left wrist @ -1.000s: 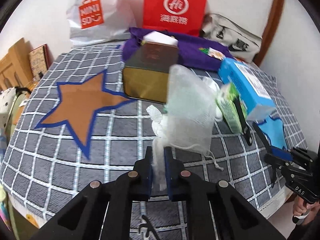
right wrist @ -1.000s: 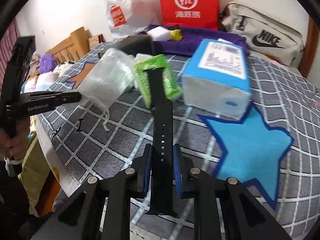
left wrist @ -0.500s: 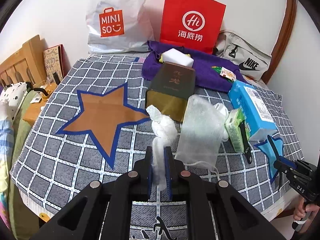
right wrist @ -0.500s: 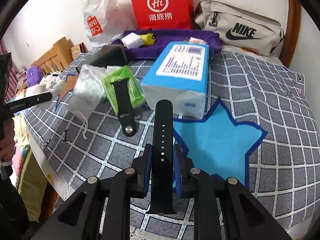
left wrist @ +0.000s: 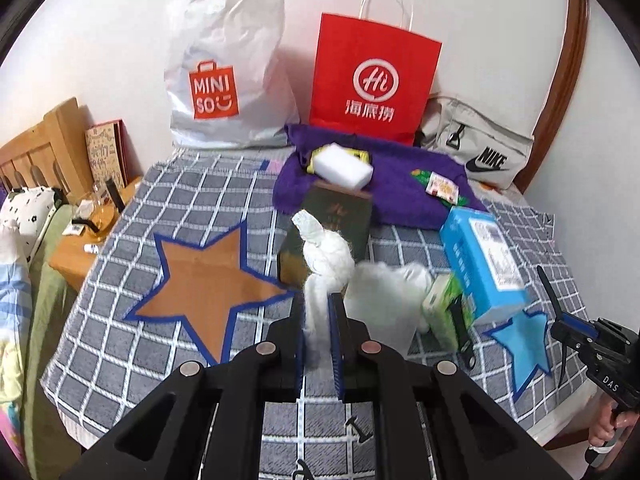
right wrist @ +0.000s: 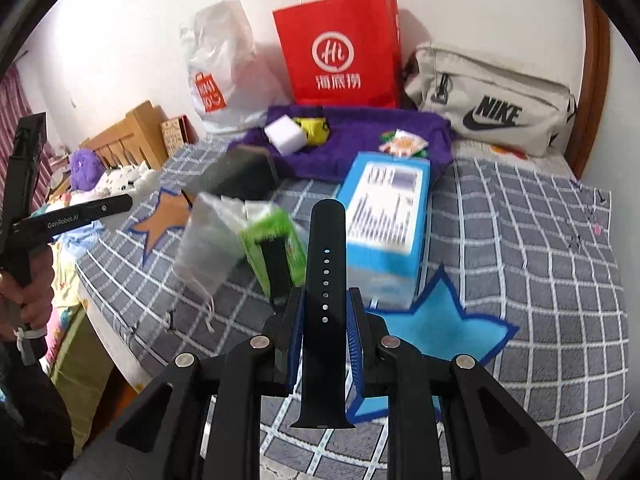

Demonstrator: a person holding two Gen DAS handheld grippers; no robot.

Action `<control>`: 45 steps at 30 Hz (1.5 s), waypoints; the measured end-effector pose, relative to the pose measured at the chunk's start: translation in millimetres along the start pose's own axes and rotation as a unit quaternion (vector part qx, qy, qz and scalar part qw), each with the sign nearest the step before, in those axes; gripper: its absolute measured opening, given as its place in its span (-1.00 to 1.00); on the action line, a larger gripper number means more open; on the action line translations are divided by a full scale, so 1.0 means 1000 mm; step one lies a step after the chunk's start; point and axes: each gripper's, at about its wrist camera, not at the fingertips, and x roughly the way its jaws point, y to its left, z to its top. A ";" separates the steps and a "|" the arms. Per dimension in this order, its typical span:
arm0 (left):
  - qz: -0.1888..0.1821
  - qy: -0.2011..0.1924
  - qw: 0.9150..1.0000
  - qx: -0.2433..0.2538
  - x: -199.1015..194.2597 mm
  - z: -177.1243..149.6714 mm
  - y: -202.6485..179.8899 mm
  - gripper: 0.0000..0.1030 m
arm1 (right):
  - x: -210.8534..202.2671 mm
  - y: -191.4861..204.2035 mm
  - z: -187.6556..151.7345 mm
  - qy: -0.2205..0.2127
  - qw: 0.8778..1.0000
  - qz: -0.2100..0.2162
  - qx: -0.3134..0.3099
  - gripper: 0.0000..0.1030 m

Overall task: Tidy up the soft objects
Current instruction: 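Carry the black strap and white mesh bag in both tools over the purple towel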

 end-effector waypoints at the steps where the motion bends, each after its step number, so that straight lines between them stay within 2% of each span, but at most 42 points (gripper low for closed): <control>1: 0.000 -0.002 1.000 0.001 -0.001 0.004 -0.001 -0.79 | -0.003 0.000 0.005 -0.003 1.000 0.002 0.002 -0.60; 12: 0.000 -0.026 1.000 0.008 -0.005 0.049 -0.015 -0.79 | -0.019 -0.009 0.056 -0.051 0.999 0.015 -0.006 -0.60; 29: 0.018 -0.021 1.000 0.005 0.029 0.097 -0.010 -0.79 | 0.035 -0.030 0.115 -0.040 0.999 0.012 0.004 -0.60; 45: -0.001 -0.007 1.000 0.005 0.078 0.137 -0.018 -0.79 | 0.080 -0.045 0.174 -0.047 0.999 0.019 0.000 -0.60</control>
